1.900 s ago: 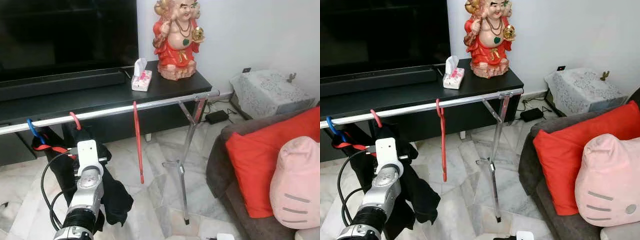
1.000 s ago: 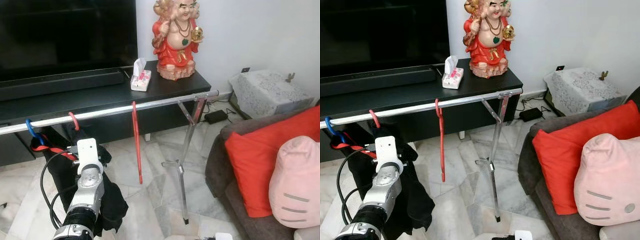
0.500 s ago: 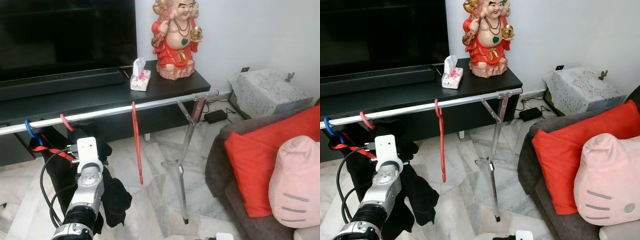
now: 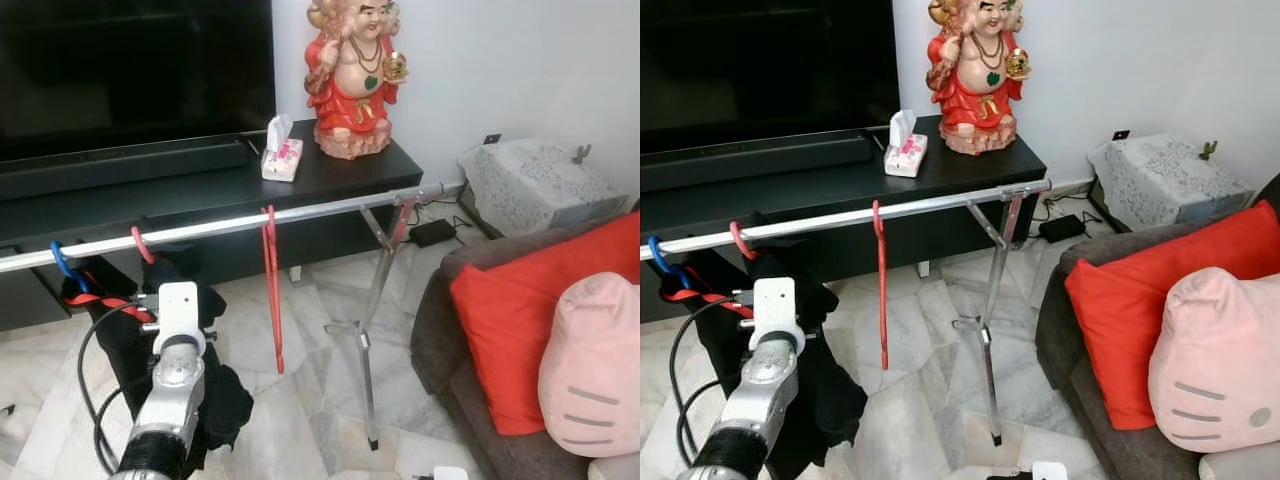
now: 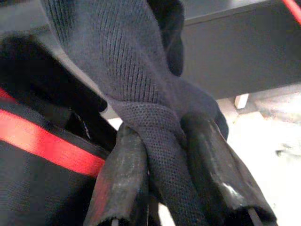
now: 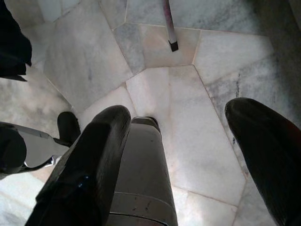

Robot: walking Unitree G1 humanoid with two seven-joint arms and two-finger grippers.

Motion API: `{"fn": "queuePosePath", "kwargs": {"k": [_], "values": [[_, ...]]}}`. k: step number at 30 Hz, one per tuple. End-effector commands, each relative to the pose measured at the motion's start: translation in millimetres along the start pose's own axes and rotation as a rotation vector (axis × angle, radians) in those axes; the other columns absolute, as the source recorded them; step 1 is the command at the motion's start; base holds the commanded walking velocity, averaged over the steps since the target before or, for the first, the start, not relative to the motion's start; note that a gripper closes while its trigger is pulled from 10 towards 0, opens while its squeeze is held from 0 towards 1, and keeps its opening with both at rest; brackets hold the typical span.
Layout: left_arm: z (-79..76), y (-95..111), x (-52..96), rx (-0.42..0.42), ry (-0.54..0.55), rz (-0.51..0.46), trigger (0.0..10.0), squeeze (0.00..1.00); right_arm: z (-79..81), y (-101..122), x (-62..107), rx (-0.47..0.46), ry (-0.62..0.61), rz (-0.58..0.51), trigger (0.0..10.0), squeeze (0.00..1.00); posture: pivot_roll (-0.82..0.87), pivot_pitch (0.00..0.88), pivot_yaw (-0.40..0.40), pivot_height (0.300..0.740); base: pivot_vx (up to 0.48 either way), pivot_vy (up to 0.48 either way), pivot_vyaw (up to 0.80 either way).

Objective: Hang hanger

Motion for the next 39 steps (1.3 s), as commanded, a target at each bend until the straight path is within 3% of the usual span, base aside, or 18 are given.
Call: {"fn": "queuePosePath", "kwargs": {"k": [1, 4, 8, 11, 12, 13, 14, 19, 31, 39], "values": [[-5.6, -2.8, 12.5, -0.086, -0.058, -0.014, 0.0, 0.00, -0.5, -14.2, 3.0, -0.006, 0.005, 0.044, 10.0, 0.00, -0.08, 0.000, -0.061, 0.740, 0.000, 0.000, 0.00], [-6.4, -5.0, 26.6, -0.128, -0.112, -0.034, 0.0, 0.00, -0.8, -14.5, 3.1, -0.003, 0.007, 0.046, 10.0, 0.00, -0.08, 0.000, -0.063, 0.740, 0.000, 0.000, 0.00], [-8.1, -2.2, 32.4, -0.177, -0.148, -0.068, 0.1, 0.00, -1.2, -14.4, 3.0, -0.001, 0.008, 0.046, 10.0, 0.00, -0.07, 0.000, -0.064, 0.740, 0.000, 0.000, 0.00], [-8.3, 0.9, 36.0, -0.168, -0.165, -0.080, 3.1, 0.00, -1.4, -14.2, 2.9, 0.000, 0.008, 0.046, 10.0, 0.00, -0.07, 0.000, -0.065, 0.740, 0.000, 0.000, 0.00], [-9.6, 2.5, 39.5, -0.180, -0.186, -0.087, 8.1, 0.00, -1.7, -13.9, 2.9, 0.001, 0.008, 0.046, 10.0, 0.00, -0.07, 0.000, -0.065, 0.740, 0.000, 0.000, 0.00], [-9.6, 2.5, 39.5, -0.180, -0.186, -0.087, 8.1, 0.00, -1.7, -13.9, 2.9, 0.001, 0.008, 0.046, 10.0, 0.00, -0.07, 0.000, -0.065, 0.740, 0.000, 0.000, 0.00], [-9.2, 1.8, 42.2, -0.192, -0.194, -0.087, 10.0, 0.00, -1.8, -13.8, 2.9, 0.002, 0.009, 0.045, 10.0, 0.00, -0.07, 0.000, -0.065, 0.740, 0.000, 0.000, 0.00], [0.2, 2.9, 42.0, -0.197, -0.140, -0.085, 10.0, 0.00, -2.1, -13.4, 2.7, 0.005, 0.011, 0.045, 10.0, 0.00, -0.07, 0.000, -0.064, 0.740, 0.000, 0.000, 0.00], [-1.1, 27.2, 40.2, -0.190, -0.081, -0.188, 10.0, 0.00, -2.0, -13.2, 2.7, 0.005, 0.010, 0.045, 10.0, 0.00, -0.06, 0.000, -0.071, 0.740, 0.000, 0.000, 0.00], [1.1, 20.4, 55.5, -0.232, -0.115, -0.220, 10.0, 0.00, -2.2, -12.6, 2.5, 0.000, 0.006, 0.042, 10.0, 0.00, -0.06, 0.000, -0.070, 0.740, 0.000, 0.000, 0.00]]}}
Point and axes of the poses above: a point about 5 cm out from each wrist's last joint towards the gripper, its own x axis pointing back from the gripper into the wrist, its own y axis along the axis of the wrist's last joint, z = x × y, the point moved 6 cm from there along -x, pointing out of the wrist towards the gripper, and after that the axes turned 13 degrees about x, right-handed, at the moved point
